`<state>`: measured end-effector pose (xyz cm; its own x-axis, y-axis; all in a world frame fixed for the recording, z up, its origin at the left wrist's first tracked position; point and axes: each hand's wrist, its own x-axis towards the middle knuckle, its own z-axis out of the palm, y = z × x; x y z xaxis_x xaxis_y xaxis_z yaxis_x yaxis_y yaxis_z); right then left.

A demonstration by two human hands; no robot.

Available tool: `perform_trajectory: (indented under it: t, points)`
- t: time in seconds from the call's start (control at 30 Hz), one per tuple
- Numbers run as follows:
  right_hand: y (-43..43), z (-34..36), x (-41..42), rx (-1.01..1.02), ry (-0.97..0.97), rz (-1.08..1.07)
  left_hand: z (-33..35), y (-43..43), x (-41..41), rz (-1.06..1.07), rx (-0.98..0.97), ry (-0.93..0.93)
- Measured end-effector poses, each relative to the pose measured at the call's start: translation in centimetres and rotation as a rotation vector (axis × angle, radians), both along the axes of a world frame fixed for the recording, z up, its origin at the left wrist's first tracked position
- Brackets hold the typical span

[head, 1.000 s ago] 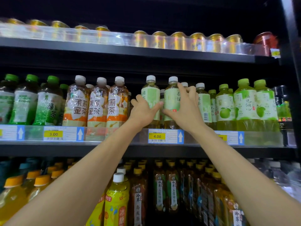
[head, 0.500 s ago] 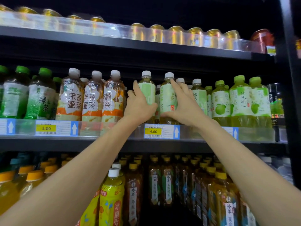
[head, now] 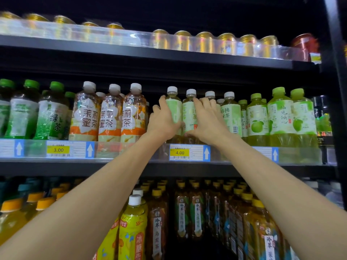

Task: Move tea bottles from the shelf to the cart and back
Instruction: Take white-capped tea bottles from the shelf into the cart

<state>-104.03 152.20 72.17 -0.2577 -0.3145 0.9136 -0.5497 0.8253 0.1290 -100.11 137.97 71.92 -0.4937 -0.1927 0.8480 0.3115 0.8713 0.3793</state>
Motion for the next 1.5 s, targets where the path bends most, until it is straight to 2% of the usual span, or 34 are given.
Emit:
perform_trajectory:
  t: [0.27, 0.47, 0.97, 1.1, 1.33, 1.5]
  points:
    - [-0.2, -0.1, -0.6, 0.032, 0.013, -0.049, 0.7, -0.4, -0.7, 0.057, -0.015, -0.095]
    - [0.3, 0.2, -0.9, 0.093, -0.023, -0.087, 1.2, -1.3, -0.8, -0.042, 0.037, -0.211]
    - [-0.5, 0.1, -1.2, 0.064, -0.013, -0.110, 1.1, -1.4, -1.2, -0.006, -0.004, -0.214]
    - [-0.5, -0.1, -0.9, 0.037, -0.035, -0.066, 0.7, -0.7, -0.5, 0.018, -0.074, -0.191]
    - [0.2, -1.0, 0.5, -0.124, 0.004, 0.095, -0.2, -0.9, 1.4, 0.156, -0.334, -0.003]
    - [0.6, -2.1, 1.9, -0.127, 0.008, 0.030, -0.6, -1.5, 2.4, 0.264, -0.481, 0.057]
